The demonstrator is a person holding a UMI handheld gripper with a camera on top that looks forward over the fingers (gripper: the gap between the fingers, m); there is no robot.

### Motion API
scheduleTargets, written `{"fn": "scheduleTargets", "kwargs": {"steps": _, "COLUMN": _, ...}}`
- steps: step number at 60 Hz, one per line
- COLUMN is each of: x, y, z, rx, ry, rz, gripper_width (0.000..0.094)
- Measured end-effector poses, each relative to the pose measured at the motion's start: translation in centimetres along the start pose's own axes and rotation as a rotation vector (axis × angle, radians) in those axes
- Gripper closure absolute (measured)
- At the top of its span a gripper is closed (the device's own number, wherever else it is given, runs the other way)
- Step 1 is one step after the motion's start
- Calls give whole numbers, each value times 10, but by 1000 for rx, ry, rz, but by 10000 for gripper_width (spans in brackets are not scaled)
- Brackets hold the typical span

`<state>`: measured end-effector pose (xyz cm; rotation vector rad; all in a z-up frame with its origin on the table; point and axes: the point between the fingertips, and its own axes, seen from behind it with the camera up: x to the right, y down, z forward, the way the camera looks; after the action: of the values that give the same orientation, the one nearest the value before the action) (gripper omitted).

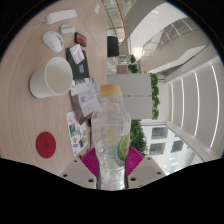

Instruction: Pour water

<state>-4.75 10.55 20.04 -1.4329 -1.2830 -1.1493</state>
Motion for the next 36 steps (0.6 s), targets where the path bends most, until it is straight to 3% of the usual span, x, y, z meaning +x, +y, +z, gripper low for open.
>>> {"fn": "scheduleTargets", "kwargs": {"steps": 6, "x": -11, "y": -12, "z": 2, "rx": -55, "ry": -16, "rz": -318, "gripper_width": 634}}
{"fn": "scheduleTargets", "kwargs": {"steps": 17, "x": -3, "y": -37, "z": 11, "rx": -71, "ry": 1, "rz": -724, "gripper_width": 631}}
{"fn": "scheduleTargets", "kwargs": {"steps": 36, "x": 11, "y": -57, "z": 16, "rx": -76, "ry": -12, "rz": -836, "gripper_width": 631}}
